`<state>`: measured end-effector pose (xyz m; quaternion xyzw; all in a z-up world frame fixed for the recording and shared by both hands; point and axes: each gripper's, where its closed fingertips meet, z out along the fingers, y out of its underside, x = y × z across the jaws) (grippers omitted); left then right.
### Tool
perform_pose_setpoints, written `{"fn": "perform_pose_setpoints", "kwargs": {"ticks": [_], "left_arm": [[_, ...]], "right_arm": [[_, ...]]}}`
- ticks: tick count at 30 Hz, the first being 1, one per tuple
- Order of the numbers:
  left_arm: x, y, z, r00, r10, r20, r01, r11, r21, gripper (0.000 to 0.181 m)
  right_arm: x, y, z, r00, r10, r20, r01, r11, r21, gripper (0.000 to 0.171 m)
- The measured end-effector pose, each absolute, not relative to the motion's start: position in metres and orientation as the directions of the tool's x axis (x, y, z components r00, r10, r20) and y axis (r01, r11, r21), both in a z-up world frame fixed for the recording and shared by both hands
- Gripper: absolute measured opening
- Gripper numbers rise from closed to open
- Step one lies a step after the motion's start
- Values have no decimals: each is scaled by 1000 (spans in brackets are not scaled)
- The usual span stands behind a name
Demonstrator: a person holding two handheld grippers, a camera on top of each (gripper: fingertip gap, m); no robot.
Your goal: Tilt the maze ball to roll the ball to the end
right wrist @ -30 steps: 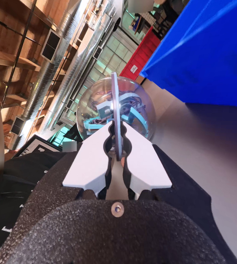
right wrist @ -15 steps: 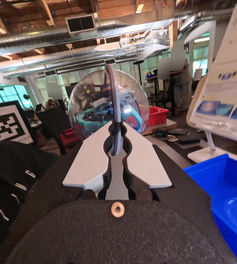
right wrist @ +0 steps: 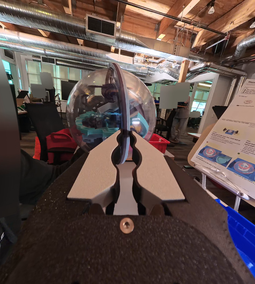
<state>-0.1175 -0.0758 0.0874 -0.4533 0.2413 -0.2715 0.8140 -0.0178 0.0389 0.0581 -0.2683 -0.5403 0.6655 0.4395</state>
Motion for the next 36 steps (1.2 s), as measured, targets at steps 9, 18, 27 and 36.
{"fn": "perform_pose_setpoints", "kwargs": {"ticks": [9, 18, 27, 36], "left_arm": [[-127, -73, 88, 765, -635, -112, 230, 430, -873, 6], [-132, -70, 87, 779, -617, -108, 222, 433, -874, 6], [-136, -66, 86, 806, -585, -94, 203, 422, -884, 7], [-174, -36, 56, 847, -512, 144, 313, 260, -914, 7]], "right_arm": [[-34, 44, 44, -504, 862, 58, -259, -87, -962, 5], [-48, 48, 30, -528, 849, 13, -231, -129, -964, 5], [-59, 52, 19, -561, 826, -46, -203, -191, -960, 5], [-78, 64, -14, -549, 798, -247, -36, -318, -947, 5]]}}
